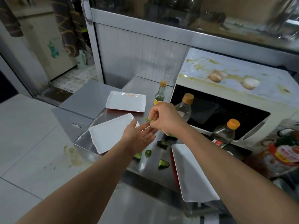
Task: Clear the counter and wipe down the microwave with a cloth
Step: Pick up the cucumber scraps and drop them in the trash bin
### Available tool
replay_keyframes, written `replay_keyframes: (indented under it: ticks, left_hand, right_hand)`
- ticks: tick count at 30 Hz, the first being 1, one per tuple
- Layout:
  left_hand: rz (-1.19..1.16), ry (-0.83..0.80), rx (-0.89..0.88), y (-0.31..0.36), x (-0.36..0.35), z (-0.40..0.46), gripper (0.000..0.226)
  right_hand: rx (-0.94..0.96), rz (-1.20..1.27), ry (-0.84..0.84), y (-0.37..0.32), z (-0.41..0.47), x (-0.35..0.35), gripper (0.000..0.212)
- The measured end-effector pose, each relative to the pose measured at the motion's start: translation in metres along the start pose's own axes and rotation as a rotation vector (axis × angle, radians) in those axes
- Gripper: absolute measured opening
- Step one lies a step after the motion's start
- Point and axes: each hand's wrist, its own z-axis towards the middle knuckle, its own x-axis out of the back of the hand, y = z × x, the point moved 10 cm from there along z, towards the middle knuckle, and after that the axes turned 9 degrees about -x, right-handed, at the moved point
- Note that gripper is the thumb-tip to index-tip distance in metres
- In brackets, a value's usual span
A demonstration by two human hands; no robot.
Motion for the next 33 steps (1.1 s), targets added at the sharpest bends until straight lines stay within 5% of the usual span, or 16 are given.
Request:
replay_keyframes:
  ticks: [10, 23, 33]
  left_hand:
    - [-0.248, -0.079, 0.02, 0.0, -0.013, -0.015, 0.064]
    - [0.046, 0.074, -0.032, 0.007, 0.034, -0.015, 0.064]
    - [0.07, 0.246, -0.02, -0.011, 0.086, -0.009, 0.06]
  right_hand:
    - [0.076, -0.077, -0.138, -0.012, -0.008, -0.029, 0.019]
    - [0.056, -0.079, -0.057, 0.025, -0.009, -0.027, 0.028]
    - [-0.074, -0.133, -0.199, 0.092, -0.001, -0.115, 0.031]
